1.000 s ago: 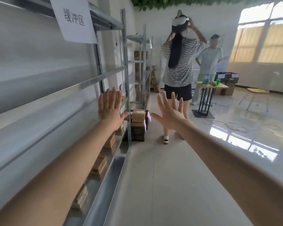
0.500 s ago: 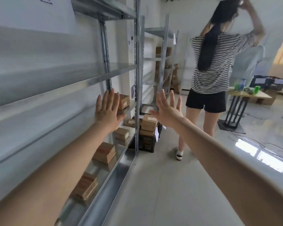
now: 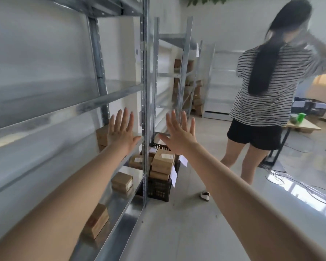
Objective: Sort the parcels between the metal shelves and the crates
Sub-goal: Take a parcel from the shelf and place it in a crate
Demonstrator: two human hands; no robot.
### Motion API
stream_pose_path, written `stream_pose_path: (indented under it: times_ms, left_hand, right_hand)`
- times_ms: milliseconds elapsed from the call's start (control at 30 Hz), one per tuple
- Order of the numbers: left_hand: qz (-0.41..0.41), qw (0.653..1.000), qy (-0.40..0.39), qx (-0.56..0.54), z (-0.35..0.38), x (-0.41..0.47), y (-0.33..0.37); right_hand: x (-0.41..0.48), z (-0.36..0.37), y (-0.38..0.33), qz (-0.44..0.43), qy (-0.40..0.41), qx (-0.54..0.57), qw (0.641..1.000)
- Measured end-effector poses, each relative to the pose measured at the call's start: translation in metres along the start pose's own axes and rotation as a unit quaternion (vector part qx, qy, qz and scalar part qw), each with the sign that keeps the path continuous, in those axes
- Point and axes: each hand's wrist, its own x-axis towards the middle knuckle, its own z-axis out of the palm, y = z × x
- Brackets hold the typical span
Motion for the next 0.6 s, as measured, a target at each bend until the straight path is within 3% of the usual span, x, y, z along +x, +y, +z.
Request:
stream_pose_path:
  times_ms: [200,433,600]
  left_hand:
    - [-0.016,0.999,-0.027,0.012,0.044,0.093,0.029]
    - [-0.105,0.994,-0.032,0.026,0.09,0.172,0.047]
    - [-0.155,0.985,-0.062,0.048,0.116,0.199,0.047]
  right_hand:
    - [0.109,0.037,0.063,-0.006,-0.013,0.011,1.0]
    - [0.225,0.072,0.106,-0.103,-0.014,-0.011,0.995]
    - [0.291,0.098,0.099,-0.176,-0.031,-0.01,0.984]
